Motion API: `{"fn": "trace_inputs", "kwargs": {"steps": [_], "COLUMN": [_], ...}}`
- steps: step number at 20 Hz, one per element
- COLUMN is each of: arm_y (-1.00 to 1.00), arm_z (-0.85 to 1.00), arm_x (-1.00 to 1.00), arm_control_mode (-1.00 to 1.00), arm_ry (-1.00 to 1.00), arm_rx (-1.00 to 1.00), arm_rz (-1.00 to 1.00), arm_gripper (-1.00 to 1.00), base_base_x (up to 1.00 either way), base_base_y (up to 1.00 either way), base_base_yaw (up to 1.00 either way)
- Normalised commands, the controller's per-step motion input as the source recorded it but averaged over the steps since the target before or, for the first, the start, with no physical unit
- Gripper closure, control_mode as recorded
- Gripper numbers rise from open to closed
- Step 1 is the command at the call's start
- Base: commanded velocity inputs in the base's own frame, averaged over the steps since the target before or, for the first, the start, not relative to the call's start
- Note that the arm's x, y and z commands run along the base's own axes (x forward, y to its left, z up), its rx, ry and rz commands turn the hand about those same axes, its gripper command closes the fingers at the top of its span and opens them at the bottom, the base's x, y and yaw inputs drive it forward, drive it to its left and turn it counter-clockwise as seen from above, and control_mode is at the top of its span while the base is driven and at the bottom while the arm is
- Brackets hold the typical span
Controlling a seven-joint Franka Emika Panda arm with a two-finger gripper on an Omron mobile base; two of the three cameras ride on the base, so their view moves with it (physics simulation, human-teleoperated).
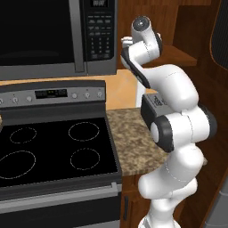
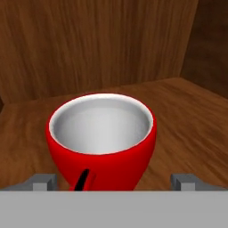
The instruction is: Gather all objects into one cabinet and sort the glasses and bowls to opposite sides.
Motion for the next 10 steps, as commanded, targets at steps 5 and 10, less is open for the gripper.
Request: {"fn": "trace_inputs", "kwargs": {"steps": [5,10], "arm_y": [0.00,0.00], "arm_z": [-0.11,-0.14], "arm_x": [0.02,0.01], "arm_control_mode": [-1.00,-1.00], "arm_ry": [0.00,0.00], "arm_rx": [0.02,0.01], "arm_rz": [-0.04,-0.04], "arm_gripper": [-1.00,-1.00], "base_base_x": [0.00,0.00], "base_base_y": [0.00,0.00], "base_base_yaw": [0.00,0.00]}}
